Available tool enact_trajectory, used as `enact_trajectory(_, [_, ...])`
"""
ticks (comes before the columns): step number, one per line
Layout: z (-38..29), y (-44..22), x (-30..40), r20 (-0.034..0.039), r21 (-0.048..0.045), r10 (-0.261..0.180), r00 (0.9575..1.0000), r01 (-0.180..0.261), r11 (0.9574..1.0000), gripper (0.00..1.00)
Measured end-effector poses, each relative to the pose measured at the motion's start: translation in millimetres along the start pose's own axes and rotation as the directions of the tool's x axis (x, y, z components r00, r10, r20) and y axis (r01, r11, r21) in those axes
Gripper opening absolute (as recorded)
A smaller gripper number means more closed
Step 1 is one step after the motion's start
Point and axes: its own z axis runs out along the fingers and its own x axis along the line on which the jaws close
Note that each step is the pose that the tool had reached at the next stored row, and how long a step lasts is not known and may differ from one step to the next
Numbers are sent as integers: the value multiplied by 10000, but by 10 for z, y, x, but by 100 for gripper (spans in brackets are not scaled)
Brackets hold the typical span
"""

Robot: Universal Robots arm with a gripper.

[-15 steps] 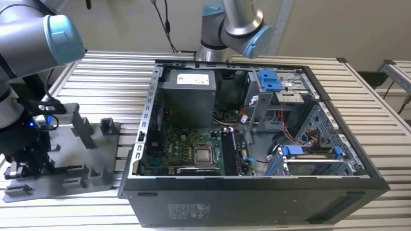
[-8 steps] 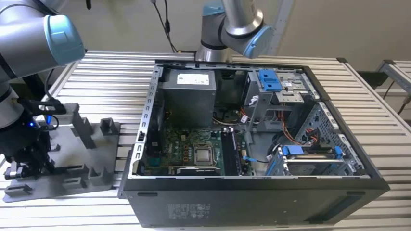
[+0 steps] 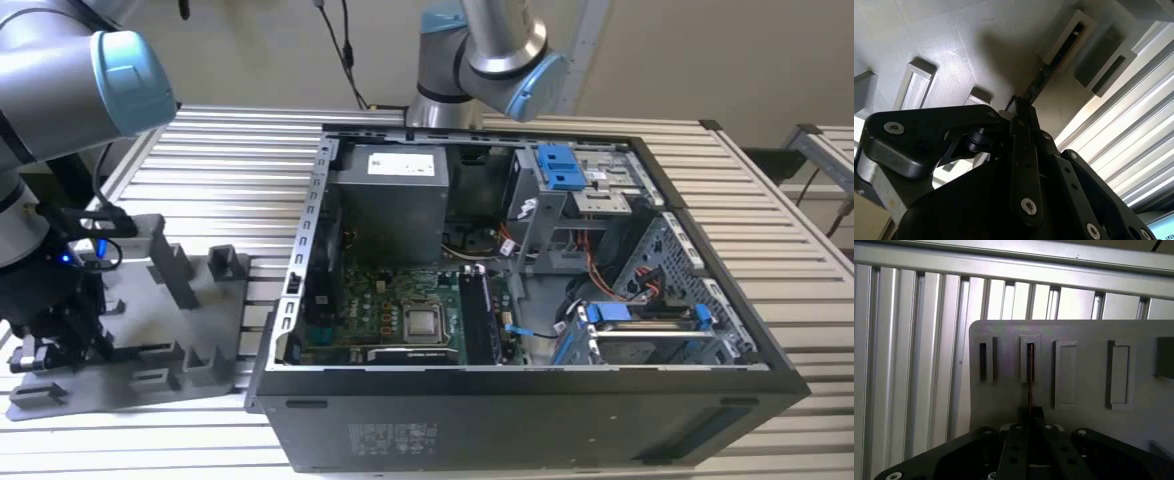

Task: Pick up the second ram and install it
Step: 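Pick up the second ram and move it above second insertion slot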

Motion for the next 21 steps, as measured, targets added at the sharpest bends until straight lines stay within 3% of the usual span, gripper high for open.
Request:
enact_trajectory(6, [-95, 2, 2, -3, -4, 0, 10000, 0, 10000, 14])
enact_trajectory(15, [-177, 2, 2, 0, -5, 45, 10000, -45, 10000, 14])
enact_trajectory(21, [-230, 3, 3, 43, -5, 211, 9998, -211, 9998, 14])
